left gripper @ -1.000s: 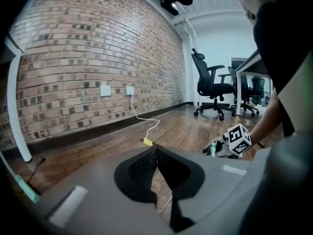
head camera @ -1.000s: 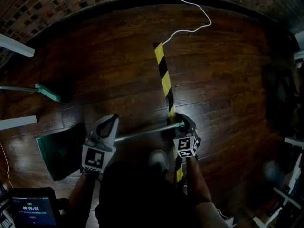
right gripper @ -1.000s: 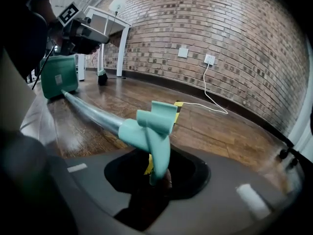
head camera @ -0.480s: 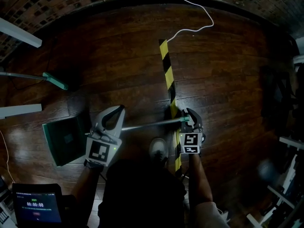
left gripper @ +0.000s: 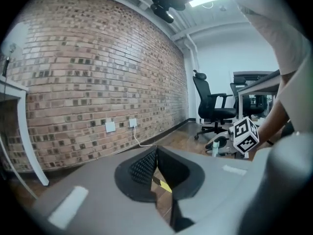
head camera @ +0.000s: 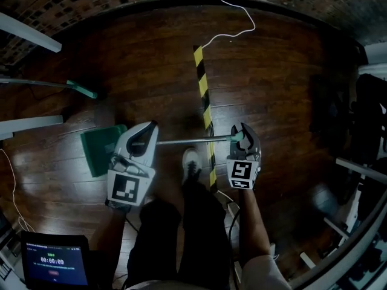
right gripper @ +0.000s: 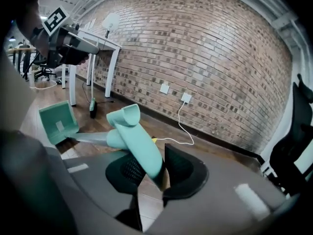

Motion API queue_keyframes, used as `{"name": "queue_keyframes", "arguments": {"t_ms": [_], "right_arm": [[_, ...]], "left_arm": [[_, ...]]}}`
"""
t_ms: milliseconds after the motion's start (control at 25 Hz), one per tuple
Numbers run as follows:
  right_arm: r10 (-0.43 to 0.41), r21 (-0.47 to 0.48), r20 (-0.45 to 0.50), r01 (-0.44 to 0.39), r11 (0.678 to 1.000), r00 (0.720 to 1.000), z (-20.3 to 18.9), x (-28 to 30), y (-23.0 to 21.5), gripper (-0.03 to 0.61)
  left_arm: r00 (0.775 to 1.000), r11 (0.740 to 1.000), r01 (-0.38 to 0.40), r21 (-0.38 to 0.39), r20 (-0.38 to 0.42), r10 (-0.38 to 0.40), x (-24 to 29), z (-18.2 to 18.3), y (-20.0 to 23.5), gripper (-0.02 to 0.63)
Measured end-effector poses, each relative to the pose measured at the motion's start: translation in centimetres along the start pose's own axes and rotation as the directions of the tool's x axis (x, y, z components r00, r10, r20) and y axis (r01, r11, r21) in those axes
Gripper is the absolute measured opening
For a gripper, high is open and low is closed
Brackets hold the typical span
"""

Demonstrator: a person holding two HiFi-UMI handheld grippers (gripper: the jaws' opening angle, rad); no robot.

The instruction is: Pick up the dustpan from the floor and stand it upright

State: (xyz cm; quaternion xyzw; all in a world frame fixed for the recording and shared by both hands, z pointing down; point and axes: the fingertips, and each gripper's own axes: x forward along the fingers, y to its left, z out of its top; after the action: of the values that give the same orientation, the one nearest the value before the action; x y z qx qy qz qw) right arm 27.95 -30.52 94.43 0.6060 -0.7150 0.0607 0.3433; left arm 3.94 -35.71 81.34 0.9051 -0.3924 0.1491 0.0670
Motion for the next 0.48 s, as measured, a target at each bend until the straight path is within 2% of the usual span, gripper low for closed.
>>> {"name": "queue_keyframes", "arguments": {"t_ms": [120,240,320,480], "right_arm": [[0.013,-0.061,-0.021,-0.014,0.998,1.0,4.2,-3.5,-1.0,0.11],[0.019,-0.136,-0.049,-0.025,0.99,0.999,7.4,-5.8,-1.2,0.124],[0.021,-0.169,-0.066,-0.032,0.985,0.998,9.2,-6.8,-0.8,0.13],[0.042,-0.177,-0.103,-0.06,0.982,0.994,11.8,-8.2,0.7,0.149]], "left_arm": [[1.0,1.0,-0.005,0.0,0.015,0.005,-2.2,5.7,-0.4,0.002],[0.999,0.994,0.008,0.11,0.038,-0.012,-4.2,10.6,-0.1,0.002],[0.999,0.99,-0.001,0.144,0.041,-0.005,-5.8,13.1,0.5,0.001],[0.998,0.987,-0.046,0.155,0.05,0.039,-8.6,16.6,2.6,0.002]]}}
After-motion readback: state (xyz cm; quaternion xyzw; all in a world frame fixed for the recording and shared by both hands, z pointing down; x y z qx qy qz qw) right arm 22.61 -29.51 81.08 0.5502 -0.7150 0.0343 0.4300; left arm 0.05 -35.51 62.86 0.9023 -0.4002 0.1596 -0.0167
